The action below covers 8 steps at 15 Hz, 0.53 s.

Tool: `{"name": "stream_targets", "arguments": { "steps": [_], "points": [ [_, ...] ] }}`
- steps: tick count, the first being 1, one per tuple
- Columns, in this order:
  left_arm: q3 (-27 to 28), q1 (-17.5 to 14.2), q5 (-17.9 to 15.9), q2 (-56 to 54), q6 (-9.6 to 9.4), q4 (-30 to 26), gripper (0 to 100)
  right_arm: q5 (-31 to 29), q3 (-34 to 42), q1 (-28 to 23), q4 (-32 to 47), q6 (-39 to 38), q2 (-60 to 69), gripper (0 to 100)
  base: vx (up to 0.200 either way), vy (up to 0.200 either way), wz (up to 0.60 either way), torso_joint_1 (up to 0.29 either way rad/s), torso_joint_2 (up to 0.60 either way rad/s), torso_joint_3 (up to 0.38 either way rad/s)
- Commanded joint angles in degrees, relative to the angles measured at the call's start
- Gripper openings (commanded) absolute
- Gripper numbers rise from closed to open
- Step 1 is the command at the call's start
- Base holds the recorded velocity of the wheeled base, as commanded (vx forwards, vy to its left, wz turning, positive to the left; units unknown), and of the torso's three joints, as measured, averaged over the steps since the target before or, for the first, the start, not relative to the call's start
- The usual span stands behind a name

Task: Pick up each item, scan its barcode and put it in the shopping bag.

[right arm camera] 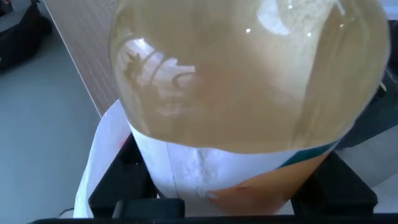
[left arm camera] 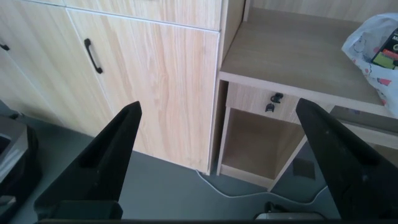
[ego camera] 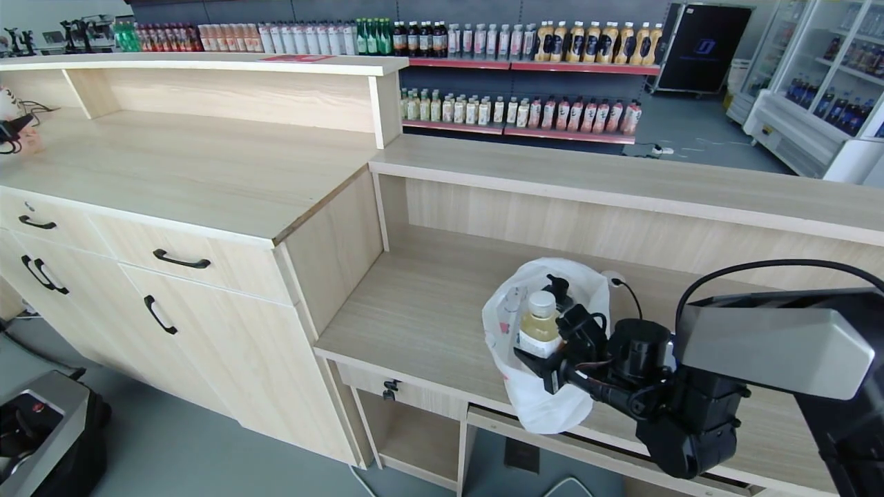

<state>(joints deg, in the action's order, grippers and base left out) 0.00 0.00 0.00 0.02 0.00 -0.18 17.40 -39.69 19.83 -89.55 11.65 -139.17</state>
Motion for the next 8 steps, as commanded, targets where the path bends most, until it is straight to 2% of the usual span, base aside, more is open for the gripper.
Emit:
{"name": "stream_targets", "arguments": {
  "steps": [1, 7, 8],
  "points": [
    [0.0, 0.0, 0.0, 0.0, 0.0, 0.0, 100, 0.0, 0.0, -0.1, 0.0, 0.0, -1.8, 0, 0.0, 0.0, 0.0, 0.0, 0.0, 0.0],
    [0.0, 0.0, 0.0, 0.0, 0.0, 0.0, 100, 0.0, 0.0, -0.6, -0.4, 0.0, -3.7, 0, 0.0, 0.0, 0.0, 0.0, 0.0, 0.0],
    [0.0, 0.0, 0.0, 0.0, 0.0, 0.0, 100, 0.0, 0.0, -0.6, -0.4, 0.0, -3.7, 100, 0.0, 0.0, 0.0, 0.0, 0.0, 0.0]
  ]
}}
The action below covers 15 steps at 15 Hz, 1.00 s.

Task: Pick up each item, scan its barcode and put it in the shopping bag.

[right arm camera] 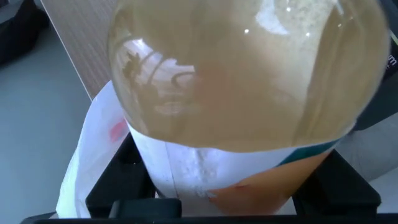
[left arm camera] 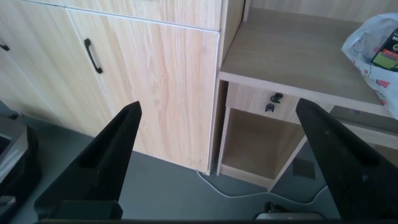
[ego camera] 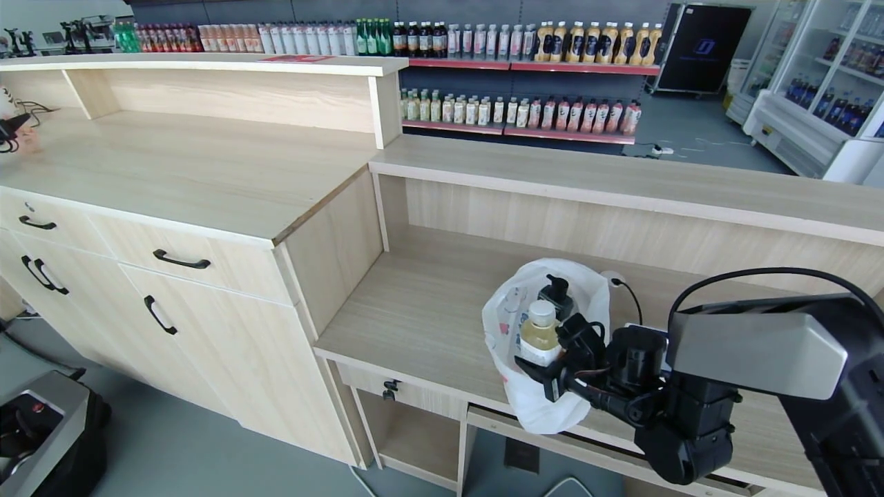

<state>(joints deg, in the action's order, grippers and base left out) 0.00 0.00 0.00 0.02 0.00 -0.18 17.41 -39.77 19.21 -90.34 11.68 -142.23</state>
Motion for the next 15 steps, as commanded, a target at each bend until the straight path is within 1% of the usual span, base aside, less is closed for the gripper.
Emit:
{"name": "stream_targets", "arguments": {
  "steps": [1, 3, 5, 6, 7, 8, 9, 10, 12, 13, 14, 15],
  "points": [
    [0.0, 0.0, 0.0, 0.0, 0.0, 0.0, 100, 0.0, 0.0, 0.0, 0.3, 0.0, -0.7, 100, 0.0, 0.0, 0.0, 0.0, 0.0, 0.0],
    [0.0, 0.0, 0.0, 0.0, 0.0, 0.0, 100, 0.0, 0.0, 0.0, 0.3, -0.3, -0.7, 100, 0.0, 0.0, 0.0, 0.0, 0.0, 0.0],
    [0.0, 0.0, 0.0, 0.0, 0.0, 0.1, 100, -0.1, -0.8, -0.1, 0.3, -2.5, 0.9, 100, 0.0, 0.0, 0.0, 0.0, 0.0, 0.0],
    [0.0, 0.0, 0.0, 0.0, 0.0, 0.0, 100, -0.2, -2.8, -0.1, 1.0, -5.1, 4.0, 100, 0.0, 0.0, 0.0, 0.0, 0.0, 0.0],
    [0.0, 0.0, 0.0, 0.0, 0.0, 0.0, 100, -0.3, -3.5, 0.0, 4.5, -7.3, 7.9, 100, 0.0, 0.0, 0.0, 0.0, 0.0, 0.0],
    [0.0, 0.0, 0.0, 0.0, 0.0, 0.0, 100, -0.3, -3.9, 0.0, 7.5, -7.7, 11.0, 100, 0.0, 0.0, 0.0, 0.0, 0.0, 0.0],
    [0.0, 0.0, 0.0, 0.0, 0.0, 0.0, 100, -0.3, -4.2, 0.0, 12.8, -7.7, 16.7, 100, 0.0, 0.0, 0.0, 0.0, 0.0, 0.0],
    [0.0, 0.0, 0.0, 0.0, 0.0, 0.0, 100, -0.3, -3.9, 0.0, 14.8, -7.6, 20.4, 100, 0.0, 0.0, 0.0, 0.0, 0.0, 0.0],
    [0.0, 0.0, 0.0, 0.0, 0.0, 0.0, 100, -1.9, -0.8, -1.5, 16.2, -5.5, 26.9, 100, 0.0, 0.0, 0.0, 0.0, 0.0, 0.0],
    [0.0, 0.0, 0.0, 0.0, 0.0, 0.0, 100, -3.4, 1.8, -2.6, 17.3, -2.6, 29.6, 100, 0.0, 0.0, 0.0, 0.0, 0.0, 0.0],
    [0.0, 0.0, 0.0, 0.0, 0.0, 0.0, 100, -5.7, 6.3, -5.5, 19.4, 3.9, 34.4, 100, 0.0, 0.0, 0.0, 0.0, 0.0, 0.0],
    [0.0, 0.0, 0.0, 0.0, 0.0, 0.1, 100, -6.5, 8.9, -8.1, 20.7, 7.8, 37.7, 100, 0.0, 0.0, 0.0, 0.0, 0.0, 0.0]
  ]
}}
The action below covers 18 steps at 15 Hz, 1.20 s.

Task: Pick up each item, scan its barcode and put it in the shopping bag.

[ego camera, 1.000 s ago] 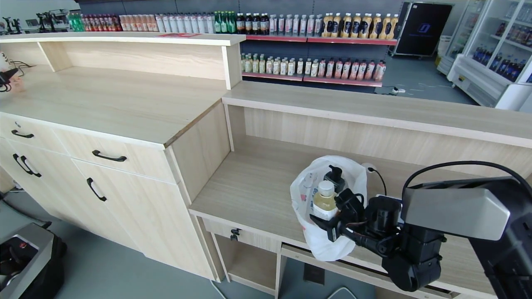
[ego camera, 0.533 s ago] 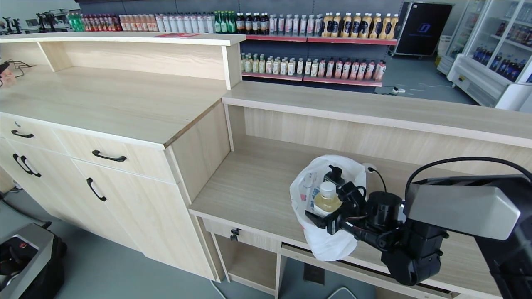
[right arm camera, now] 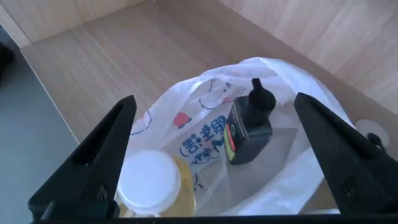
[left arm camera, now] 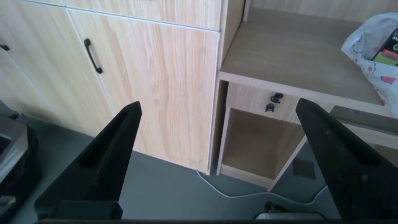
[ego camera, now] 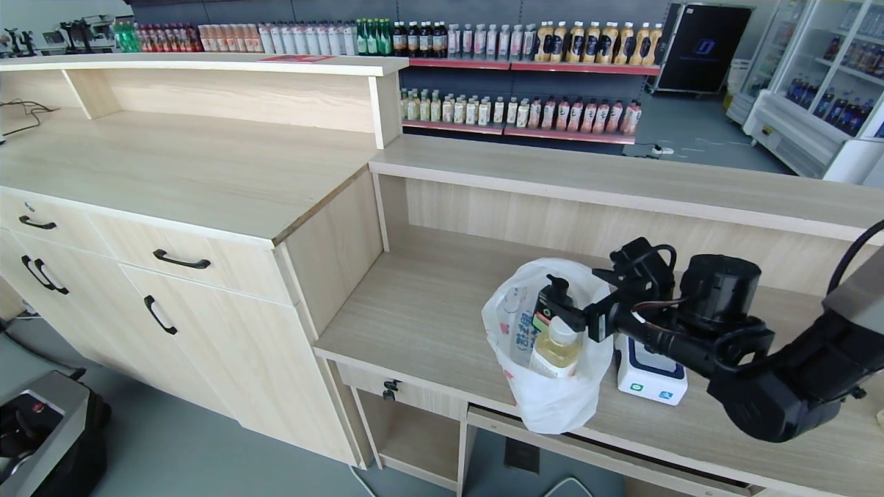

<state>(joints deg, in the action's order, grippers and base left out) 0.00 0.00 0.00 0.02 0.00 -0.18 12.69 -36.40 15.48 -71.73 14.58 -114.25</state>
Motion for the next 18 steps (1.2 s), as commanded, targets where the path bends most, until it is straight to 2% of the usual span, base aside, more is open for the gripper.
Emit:
{"name": "stream_targets", "arguments": {
  "steps": [1, 4, 5, 7, 9, 11, 12, 13, 14, 15, 16, 17, 18],
  "points": [
    [0.0, 0.0, 0.0, 0.0, 0.0, 0.0, 100, -1.9, 6.9, -7.1, 2.9, 7.6, 12.6, 100, 0.0, 0.0, 0.0, 0.0, 0.0, 0.0],
    [0.0, 0.0, 0.0, 0.0, 0.0, 0.0, 100, -3.0, 6.2, -15.0, 7.0, 12.6, 18.5, 100, 0.0, 0.0, 0.0, 0.0, 0.0, 0.0],
    [0.0, 0.0, 0.0, 0.0, 0.0, 0.0, 100, -4.4, 6.1, -18.8, 11.7, 16.7, 22.7, 100, 0.0, 0.0, -0.6, -0.002, 0.0, 0.002],
    [0.0, 0.0, 0.0, 0.0, 0.0, 0.0, 100, -7.9, 6.4, -22.2, 15.2, 17.5, 26.4, 100, 0.0, 0.0, -0.6, -0.002, 0.0, 0.005],
    [0.0, 0.0, 0.0, 0.0, 0.0, 0.0, 100, -19.4, 7.4, -27.3, 23.3, 13.5, 32.7, 100, 0.0, 0.0, -0.6, 0.007, 0.0, 0.0],
    [0.0, 0.0, 0.0, 0.0, 0.0, 0.1, 100, -24.6, 8.4, -33.1, 26.6, 10.5, 33.7, 100, 0.0, 0.0, -0.6, 0.0, 0.0, 0.009],
    [0.0, 0.0, 0.0, 0.0, 0.0, 0.0, 100, -26.0, 8.5, -34.8, 26.6, 10.2, 33.2, 100, 0.0, 0.0, -0.6, -0.002, 0.0, 0.002],
    [0.0, 0.0, 0.0, 0.0, 0.0, 0.0, 100, -30.4, 8.6, -38.1, 25.3, 8.1, 28.9, 100, 0.0, 0.0, -0.6, -0.007, 0.0, 0.007],
    [0.0, 0.0, 0.0, 0.0, 0.0, 0.0, 100, -32.6, 8.5, -39.2, 20.9, 5.2, 24.2, 100, 0.0, 0.0, -0.6, -0.002, 0.0, 0.002],
    [0.0, 0.0, 0.0, 0.0, 0.0, 0.0, 100, -31.8, 8.3, -39.9, 17.8, 3.2, 21.3, 100, 0.0, 0.0, 0.0, 0.0, 0.0, 0.0],
    [0.0, 0.0, 0.0, 0.0, 0.0, 0.0, 100, -26.6, 7.9, -43.3, 12.8, 1.1, 15.3, 100, 0.0, 0.0, 0.0, 0.0, 0.0, 0.0],
    [0.0, 0.0, 0.0, 0.0, 0.0, 0.0, 100, -18.8, 7.5, -45.6, 9.8, 0.7, 10.8, 100, 0.0, 0.0, 0.0, 0.0, 0.0, 0.0],
    [0.0, 0.0, 0.0, 0.0, 0.0, 0.0, 100, -14.8, 7.2, -46.2, 8.4, 0.5, 7.2, 100, 0.0, 0.0, 0.0, 0.0, 0.0, 0.0]
  ]
}}
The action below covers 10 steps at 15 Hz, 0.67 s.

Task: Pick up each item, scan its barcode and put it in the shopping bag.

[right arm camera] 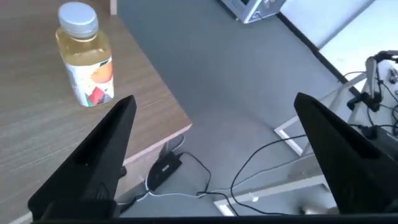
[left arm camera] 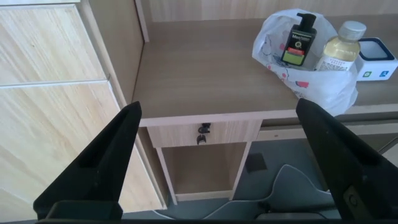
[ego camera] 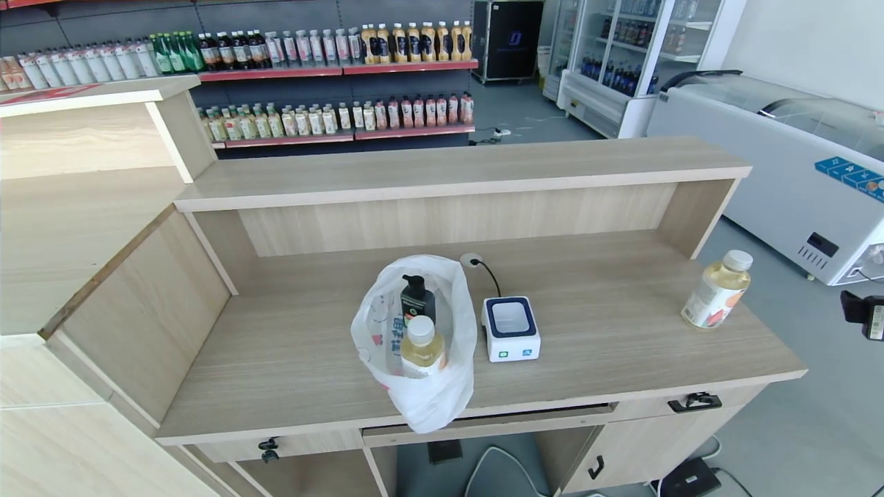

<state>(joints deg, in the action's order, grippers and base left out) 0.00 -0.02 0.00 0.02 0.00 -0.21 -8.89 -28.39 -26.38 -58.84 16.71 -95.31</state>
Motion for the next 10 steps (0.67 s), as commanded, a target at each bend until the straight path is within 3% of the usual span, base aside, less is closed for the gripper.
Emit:
{"name": "stream_targets", "arguments": {
  "steps": [1, 6, 10],
  "points": [
    [0.0, 0.0, 0.0, 0.0, 0.0, 0.0, 100, 8.2, -2.1, -4.2, -5.1, -3.4, -14.1, 100, 0.0, 0.0, 0.0, 0.0, 0.0, 0.0],
    [0.0, 0.0, 0.0, 0.0, 0.0, 0.0, 100, 18.5, -14.1, -3.9, -4.4, -4.8, -23.6, 100, 0.0, 0.0, 0.0, 0.0, 0.0, 0.0],
    [0.0, 0.0, 0.0, 0.0, 0.0, 0.0, 100, 21.3, -23.6, -3.1, 1.2, -0.1, -28.8, 100, 0.0, 0.0, 0.0, 0.0, 0.0, 0.0]
  ]
}}
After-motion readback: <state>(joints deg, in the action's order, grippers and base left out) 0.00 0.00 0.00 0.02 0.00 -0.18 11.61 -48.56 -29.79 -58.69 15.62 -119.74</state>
